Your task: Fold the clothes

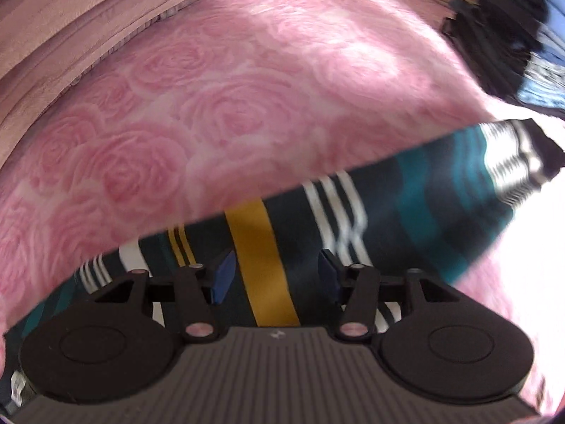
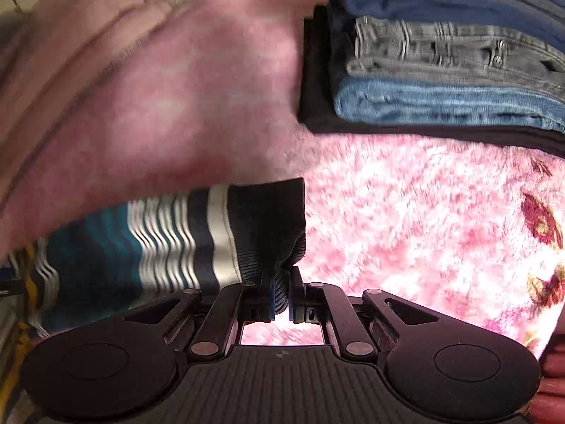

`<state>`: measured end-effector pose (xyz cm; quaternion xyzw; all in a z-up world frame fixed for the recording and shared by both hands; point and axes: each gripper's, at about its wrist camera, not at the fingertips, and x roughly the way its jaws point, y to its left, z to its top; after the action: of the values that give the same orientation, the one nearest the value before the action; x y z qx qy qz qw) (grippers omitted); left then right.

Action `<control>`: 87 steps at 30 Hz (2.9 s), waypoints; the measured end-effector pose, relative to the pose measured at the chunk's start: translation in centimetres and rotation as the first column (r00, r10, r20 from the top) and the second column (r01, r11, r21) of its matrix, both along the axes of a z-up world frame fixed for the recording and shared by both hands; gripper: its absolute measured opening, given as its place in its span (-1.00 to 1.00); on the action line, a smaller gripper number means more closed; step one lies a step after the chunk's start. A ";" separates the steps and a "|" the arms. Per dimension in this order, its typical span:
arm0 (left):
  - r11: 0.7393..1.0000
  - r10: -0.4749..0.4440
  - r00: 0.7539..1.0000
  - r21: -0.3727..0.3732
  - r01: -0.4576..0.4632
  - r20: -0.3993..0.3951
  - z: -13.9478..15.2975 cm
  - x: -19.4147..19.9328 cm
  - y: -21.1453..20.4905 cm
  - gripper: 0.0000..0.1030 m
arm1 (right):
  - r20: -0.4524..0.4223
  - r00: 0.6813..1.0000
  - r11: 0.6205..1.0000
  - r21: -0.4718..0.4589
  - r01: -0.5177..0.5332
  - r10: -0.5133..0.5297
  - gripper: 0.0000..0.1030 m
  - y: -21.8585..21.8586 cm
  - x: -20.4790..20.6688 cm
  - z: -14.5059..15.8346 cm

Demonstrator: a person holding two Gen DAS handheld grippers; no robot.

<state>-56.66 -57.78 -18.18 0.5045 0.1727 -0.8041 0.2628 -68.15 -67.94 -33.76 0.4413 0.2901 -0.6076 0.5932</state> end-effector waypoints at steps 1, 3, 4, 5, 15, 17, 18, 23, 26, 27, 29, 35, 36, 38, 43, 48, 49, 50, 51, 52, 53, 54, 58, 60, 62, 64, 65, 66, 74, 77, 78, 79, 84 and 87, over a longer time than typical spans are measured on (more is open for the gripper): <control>1.000 0.011 1.000 -0.006 -0.011 0.004 -0.3 -0.3 -0.4 -0.12 | -0.006 1.000 1.000 -0.009 0.001 -0.001 -0.92 -0.3 -0.1 0.2; 0.999 0.034 0.999 -0.017 -0.033 0.013 -0.9 -0.8 -1.3 -0.13 | -0.018 1.000 1.000 -0.027 0.003 -0.003 -0.88 -0.8 -0.2 0.5; 0.999 0.045 0.999 -0.023 -0.045 0.018 -1.2 -1.0 -1.7 -0.14 | -0.024 1.000 0.999 -0.035 0.003 -0.004 -0.81 -1.1 -0.2 0.6; 0.998 0.056 0.998 -0.029 -0.056 0.022 -1.5 -1.3 -2.2 -0.14 | -0.031 1.000 0.999 -0.044 0.004 -0.005 -0.73 -1.4 -0.3 0.8; 0.990 0.125 0.992 -0.061 -0.124 0.017 0.8 2.2 -2.4 -0.19 | 0.065 0.978 0.979 -0.061 -0.192 0.196 -0.12 0.7 3.5 1.5; 0.985 0.163 0.986 -0.056 -0.161 0.037 1.4 5.0 -1.5 -0.18 | 0.102 0.952 0.957 -0.066 -0.282 0.288 -0.12 0.3 5.6 0.6; 0.982 0.182 0.982 -0.053 -0.179 0.048 1.7 6.4 -1.1 -0.18 | 0.103 0.942 0.948 -0.068 -0.312 0.318 -0.12 -0.2 6.4 0.0; 0.961 0.275 0.956 -0.044 -0.272 0.099 3.2 13.5 1.0 -0.15 | 0.035 0.969 0.969 -0.035 -0.245 0.246 -0.12 -3.4 7.0 -2.2; 0.929 0.369 0.913 -0.049 -0.367 0.173 3.2 19.5 3.8 -0.15 | -0.007 0.969 0.967 -0.055 -0.249 0.249 -0.12 -3.5 7.6 -1.1; 0.915 0.402 0.895 -0.041 -0.402 0.194 3.0 21.3 4.9 -0.15 | -0.012 0.960 0.958 -0.060 -0.280 0.280 -0.12 -3.0 8.3 -0.6; 0.886 0.456 0.860 -0.021 -0.464 0.230 3.1 24.7 7.7 -0.15 | 0.006 0.943 0.942 -0.047 -0.333 0.333 -0.12 -1.5 10.0 0.0; 0.844 0.510 0.814 0.022 -0.537 0.278 4.2 31.4 17.2 -0.10 | 0.078 0.862 0.863 0.029 -0.505 0.502 -0.12 5.3 16.8 1.1; 0.831 0.529 0.804 0.024 -0.555 0.273 4.7 32.5 18.6 -0.08 | 0.091 0.847 0.848 0.043 -0.529 0.524 -0.11 6.6 18.0 1.3; 0.812 0.558 0.790 0.030 -0.583 0.256 5.6 34.7 21.4 0.02 | 0.115 0.820 0.820 0.063 -0.569 0.560 -0.11 9.4 20.3 1.7; 0.790 0.593 0.780 0.041 -0.611 0.201 7.5 40.0 27.4 0.29 | 0.108 0.782 0.780 0.070 -0.622 0.614 0.56 16.4 25.8 4.1; 0.767 0.622 0.762 0.058 -0.640 0.182 9.7 45.8 32.4 0.58 | 0.102 0.796 0.792 0.086 -0.605 0.597 0.56 23.1 29.7 7.0; 0.755 0.634 0.752 0.065 -0.653 0.182 10.3 47.1 33.3 0.59 | 0.097 0.799 0.794 0.091 -0.601 0.593 0.56 24.5 30.4 7.6; 0.743 0.646 0.741 0.073 -0.666 0.181 11.0 48.4 34.2 0.62 | 0.088 0.799 0.794 0.094 -0.601 0.595 0.56 25.9 31.1 8.2; 0.733 0.658 0.734 0.078 -0.675 0.166 11.7 49.5 34.8 0.66 | 0.078 0.799 0.793 0.098 -0.601 0.596 0.56 27.2 31.8 8.8; 0.724 0.670 0.727 0.084 -0.685 0.150 12.3 50.7 35.5 0.73 | 0.069 0.799 0.793 0.101 -0.601 0.597 0.56 28.6 32.4 9.4; 0.723 0.675 0.725 0.074 -0.687 0.139 13.0 51.5 36.0 0.74 | 0.053 0.801 0.794 0.106 -0.598 0.596 0.56 29.8 33.0 10.0; 0.721 0.680 0.722 0.064 -0.690 0.129 13.7 52.2 36.4 0.74 | 0.035 0.806 0.799 0.110 -0.591 0.591 0.56 30.7 33.4 10.7; 0.713 0.697 0.712 0.027 -0.701 0.085 16.2 55.1 38.1 0.74 | -0.012 0.818 0.813 0.113 -0.571 0.575 0.56 33.9 34.4 13.5; 0.708 0.703 0.707 0.017 -0.706 0.072 17.1 55.9 38.4 0.74 | -0.043 0.803 0.801 0.118 -0.586 0.594 0.56 35.0 34.6 14.4; 0.708 0.704 0.707 0.009 -0.706 0.069 17.7 56.2 38.6 0.74 | -0.078 0.784 0.786 0.126 -0.605 0.616 0.56 36.1 34.9 15.2; 0.711 0.702 0.709 -0.002 -0.703 0.071 18.1 56.1 38.7 0.74 | -0.107 0.764 0.771 0.137 -0.622 0.636 0.56 37.1 35.2 15.8; 0.714 0.698 0.712 -0.006 -0.700 0.073 18.2 55.9 38.8 0.74 | -0.114 0.757 0.764 0.143 -0.629 0.644 0.56 37.5 35.2 15.9; 0.718 0.695 0.715 -0.010 -0.696 0.075 18.3 55.6 38.8 0.74 | -0.116 0.750 0.758 0.148 -0.636 0.652 0.56 37.8 35.1 16.1; 0.776 0.629 0.768 -0.030 -0.630 0.120 19.4 52.4 39.3 0.74 | -0.087 0.723 0.725 0.179 -0.665 0.685 0.56 40.4 34.3 15.4; 0.784 0.619 0.774 -0.056 -0.618 0.135 19.9 51.7 39.5 0.74 | -0.058 0.715 0.710 0.196 -0.676 0.697 0.56 41.1 34.3 14.3; 0.785 0.618 0.774 -0.061 -0.616 0.139 20.0 51.6 39.7 0.74 | -0.050 0.709 0.702 0.201 -0.683 0.704 0.56 41.4 34.3 14.0; 0.787 0.615 0.775 -0.066 -0.613 0.142 20.1 51.7 39.8 0.74 | -0.047 0.704 0.696 0.205 -0.688 0.709 0.56 41.6 34.4 13.7; 0.805 0.593 0.792 -0.061 -0.591 0.144 20.1 52.3 39.6 0.74 | -0.053 0.694 0.687 0.208 -0.696 0.718 0.56 43.1 34.9 13.6; 0.839 0.544 0.830 -0.070 -0.539 0.124 20.3 52.5 38.5 0.74 | -0.071 0.712 0.710 0.191 -0.678 0.699 0.56 44.1 35.2 14.3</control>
<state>-4.17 -19.27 2.15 0.4854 0.2769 -0.6623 0.4990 -32.92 -23.84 -19.46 0.3015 0.5193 -0.3476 0.7202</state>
